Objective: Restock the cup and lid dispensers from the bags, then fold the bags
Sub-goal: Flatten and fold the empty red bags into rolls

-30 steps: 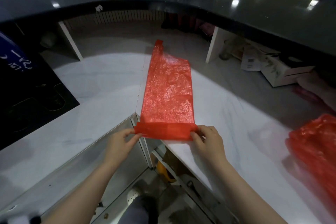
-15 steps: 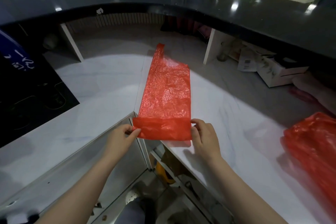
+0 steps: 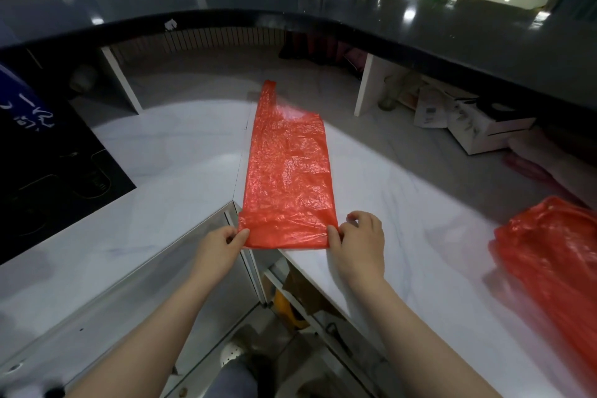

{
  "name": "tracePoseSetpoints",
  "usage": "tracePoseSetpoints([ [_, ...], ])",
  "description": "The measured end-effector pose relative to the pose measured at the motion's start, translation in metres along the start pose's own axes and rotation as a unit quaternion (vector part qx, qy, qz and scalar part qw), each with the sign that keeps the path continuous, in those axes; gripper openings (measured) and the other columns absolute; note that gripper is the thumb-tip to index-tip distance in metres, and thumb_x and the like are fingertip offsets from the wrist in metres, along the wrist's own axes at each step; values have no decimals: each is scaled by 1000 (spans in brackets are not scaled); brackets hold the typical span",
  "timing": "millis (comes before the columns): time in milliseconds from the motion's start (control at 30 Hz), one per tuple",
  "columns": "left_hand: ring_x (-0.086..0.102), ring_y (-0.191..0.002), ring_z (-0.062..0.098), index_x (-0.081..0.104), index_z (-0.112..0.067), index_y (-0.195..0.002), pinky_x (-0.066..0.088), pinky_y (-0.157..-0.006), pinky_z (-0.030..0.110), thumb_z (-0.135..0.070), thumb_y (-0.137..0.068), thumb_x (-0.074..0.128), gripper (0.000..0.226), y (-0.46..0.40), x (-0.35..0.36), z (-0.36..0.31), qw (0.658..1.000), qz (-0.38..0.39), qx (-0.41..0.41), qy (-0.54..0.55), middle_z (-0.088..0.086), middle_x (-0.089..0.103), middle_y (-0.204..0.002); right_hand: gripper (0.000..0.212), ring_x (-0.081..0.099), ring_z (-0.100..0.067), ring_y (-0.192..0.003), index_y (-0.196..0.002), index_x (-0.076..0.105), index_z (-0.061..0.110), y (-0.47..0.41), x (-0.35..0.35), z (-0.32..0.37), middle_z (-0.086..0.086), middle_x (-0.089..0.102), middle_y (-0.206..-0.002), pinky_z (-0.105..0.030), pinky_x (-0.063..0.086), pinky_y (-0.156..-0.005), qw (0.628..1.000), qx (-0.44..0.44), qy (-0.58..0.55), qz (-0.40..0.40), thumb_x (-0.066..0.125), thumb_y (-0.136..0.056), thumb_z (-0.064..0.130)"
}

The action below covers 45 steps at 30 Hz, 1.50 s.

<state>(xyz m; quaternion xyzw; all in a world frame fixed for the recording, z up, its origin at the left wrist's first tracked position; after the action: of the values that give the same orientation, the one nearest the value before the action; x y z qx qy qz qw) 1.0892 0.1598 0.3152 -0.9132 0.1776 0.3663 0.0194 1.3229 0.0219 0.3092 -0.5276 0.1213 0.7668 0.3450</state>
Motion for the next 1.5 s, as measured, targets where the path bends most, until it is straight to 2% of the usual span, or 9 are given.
tracePoseSetpoints([
  [200, 55, -103, 22, 53, -17, -124, 49, -87, 43, -19, -79, 69, 48, 20, 0, -45, 961, -81, 181, -194, 5, 59, -113, 45, 34, -14, -118, -92, 71, 21, 0, -1, 5, 2, 53, -118, -36, 35, -103, 998, -3, 63, -25, 35, -95, 48],
  [300, 12, -144, 33, 26, -28, -148, 6, -115, 59, -29, -81, 61, 75, 32, 35, -70, 888, 24, 335, -314, 4, 18, -156, 45, 34, -15, -118, -95, 70, 21, 1, -4, 6, 1, 52, -119, -37, 34, -104, 997, -14, 67, -25, 34, -95, 48],
  [400, -17, -144, 25, -7, -37, -149, -21, -110, 47, -41, -90, 45, 79, 31, 65, -61, 865, 114, 315, -374, -5, -14, -157, 44, 37, -22, -124, -106, 63, 16, 3, -9, 8, -3, 49, -122, -40, 31, -108, 999, -13, 42, -29, 39, -94, 50],
  [567, -19, -141, 19, -24, -40, -140, -18, -111, 43, -31, -94, 49, 87, 29, 71, -46, 868, 111, 297, -382, -6, -18, -155, 68, -22, -12, -144, -151, 4, 35, 14, 1, 31, 14, -7, -159, -44, -10, -117, 975, -192, 53, 94, 17, -92, 66],
  [700, -24, -138, 19, -36, -36, -134, -21, -109, 37, -16, -91, 56, 103, 27, 63, -41, 869, 86, 305, -380, -5, -25, -150, 75, -21, -17, -144, -151, -7, 34, 5, 18, 26, 6, -11, -161, -51, -16, -111, 945, -201, 125, 228, 10, -89, 72],
  [933, 18, -145, 20, 12, -27, -152, 11, -116, 33, -9, -94, 49, 71, 14, 36, -25, 907, 41, 270, -319, 0, 13, -159, 80, -12, -17, -147, -152, -3, 33, 6, 16, 20, 6, -6, -161, -43, -13, -113, 954, -189, 116, 200, 16, -86, 75],
  [1033, 57, -112, 16, 44, -28, -136, 47, -90, 28, -16, -90, 54, 48, 4, 24, -34, 953, 26, 212, -213, -1, 53, -137, 66, 13, -9, -143, -148, 19, 38, 8, 3, 23, 13, 24, -156, -46, 9, -119, 975, -168, 13, 147, 31, -86, 57],
  [1133, 58, -81, 4, 53, -35, -107, 46, -66, 20, -17, -89, 55, 26, -8, 11, -38, 981, 44, 149, -116, -11, 64, -104, 48, 46, 8, -110, -120, 48, 52, 10, -12, 10, 32, 50, -118, -29, 51, -88, 984, -54, -158, 64, 41, -79, 27],
  [1500, 57, -83, 0, 59, -22, -96, 42, -67, 14, -3, -82, 65, 24, -8, -1, -37, 992, 25, 102, 68, -10, 63, -89, 12, 58, -3, -85, -91, 57, 42, 4, -5, -16, 18, 55, -95, -31, 55, -76, 968, 41, -246, 29, 48, -86, 35],
])
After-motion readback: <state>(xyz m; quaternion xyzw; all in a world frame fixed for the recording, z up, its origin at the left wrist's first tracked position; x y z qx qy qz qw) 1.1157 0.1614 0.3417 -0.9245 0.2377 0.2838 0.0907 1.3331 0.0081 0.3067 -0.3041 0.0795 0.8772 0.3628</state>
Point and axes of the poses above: each hand's wrist, its own y-axis away from the middle knuckle, its own x-axis out of the palm, z = x × y, the point moved 6 cm from there along -y, towards the middle knuckle
